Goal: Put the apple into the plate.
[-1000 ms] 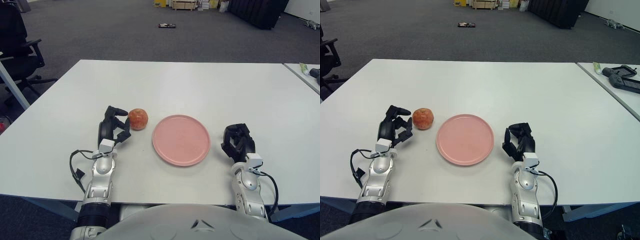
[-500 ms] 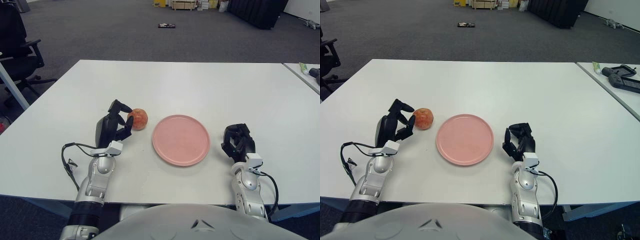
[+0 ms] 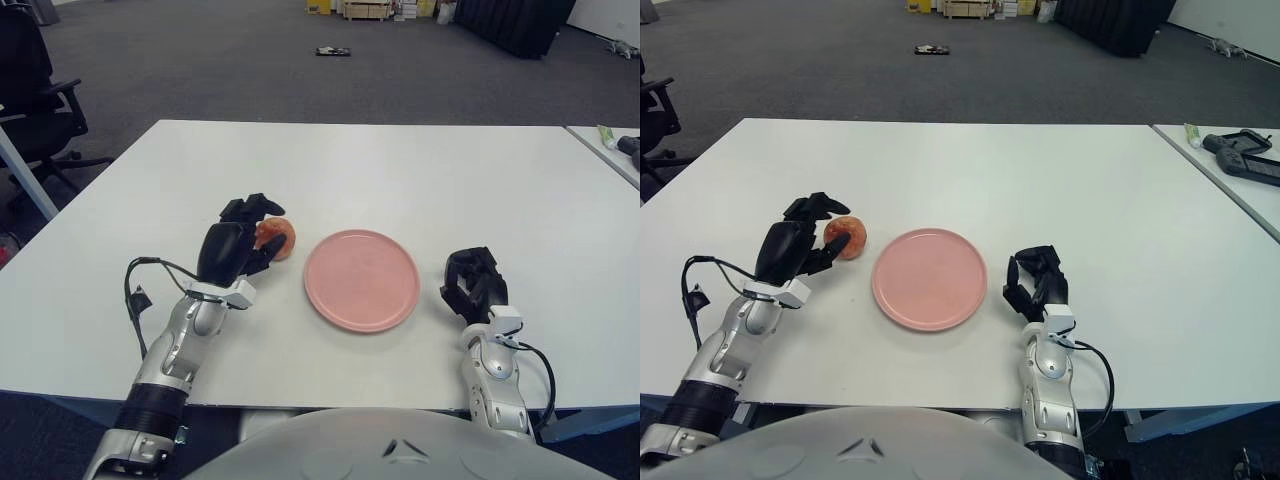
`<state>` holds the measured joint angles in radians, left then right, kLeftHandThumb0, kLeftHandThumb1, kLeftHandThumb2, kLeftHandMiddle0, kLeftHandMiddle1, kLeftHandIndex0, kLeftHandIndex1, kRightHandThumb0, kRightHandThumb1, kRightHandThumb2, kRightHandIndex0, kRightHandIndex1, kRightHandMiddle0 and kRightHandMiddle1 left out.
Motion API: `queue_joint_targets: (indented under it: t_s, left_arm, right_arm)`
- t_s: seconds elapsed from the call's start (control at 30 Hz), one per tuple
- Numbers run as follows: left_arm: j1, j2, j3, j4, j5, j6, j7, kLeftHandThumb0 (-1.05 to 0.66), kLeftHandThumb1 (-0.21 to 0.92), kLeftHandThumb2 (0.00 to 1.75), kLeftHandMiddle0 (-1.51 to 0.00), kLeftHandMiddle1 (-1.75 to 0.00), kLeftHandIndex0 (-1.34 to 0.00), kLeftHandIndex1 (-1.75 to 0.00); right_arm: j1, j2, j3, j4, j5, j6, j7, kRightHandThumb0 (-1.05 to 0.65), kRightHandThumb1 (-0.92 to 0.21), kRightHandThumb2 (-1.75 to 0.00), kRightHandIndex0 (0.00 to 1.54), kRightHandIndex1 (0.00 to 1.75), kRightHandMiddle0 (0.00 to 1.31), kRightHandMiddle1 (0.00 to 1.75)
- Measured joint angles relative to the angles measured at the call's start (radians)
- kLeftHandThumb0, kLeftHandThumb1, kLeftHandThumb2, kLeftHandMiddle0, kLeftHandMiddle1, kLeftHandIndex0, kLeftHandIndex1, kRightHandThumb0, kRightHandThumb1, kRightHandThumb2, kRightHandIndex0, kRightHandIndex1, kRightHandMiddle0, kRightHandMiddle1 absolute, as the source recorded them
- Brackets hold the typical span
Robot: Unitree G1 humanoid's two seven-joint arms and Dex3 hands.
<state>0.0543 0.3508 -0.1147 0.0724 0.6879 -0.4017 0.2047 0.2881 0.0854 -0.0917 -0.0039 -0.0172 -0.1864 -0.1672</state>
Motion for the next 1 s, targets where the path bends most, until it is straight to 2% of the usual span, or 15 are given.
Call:
queue_joint_targets:
  t_s: [0.17,0.5,0.77,1.0]
  left_arm:
    - [-0.058,0.031,-0.045,0.068,0.011,0.02,-0.059,-1.04,0.83,0.27,0.0,-0.01,0.0,-0.02]
    - [-0.122,0.051,-0.114,0.209,0.047,0.06,-0.072,-1.05,0.86,0.17,0.0,0.0,0.0,0.0]
    - [-0.172,0.052,-0.152,0.304,0.072,0.067,-0.026,-1.05,0.85,0.14,0.0,0.0,0.0,0.0]
    - [-0.263,0.054,-0.19,0.438,0.075,0.058,0.025,-1.05,0.86,0.13,0.0,0.0,0.0,0.0]
  right_arm:
    - [-0.001,0.0,-0.002,0.001,0.0,0.0,0.0,-0.37,-0.73,-0.8,0.51,1.2,0.31,1.75]
    - [-0.001,0.0,-0.004,0.001,0.0,-0.002,0.0,-0.37,-0.72,-0.8,0.52,1.2,0.31,1.75]
    - [0.001,0.001,-0.004,0.001,0.002,-0.005,0.002,-0.37,-0.73,-0.8,0.51,1.2,0.31,1.75]
    - [0.004,0.001,-0.004,0.001,0.007,-0.009,0.012,-0.37,-0.73,-0.8,0.51,1.2,0.31,1.75]
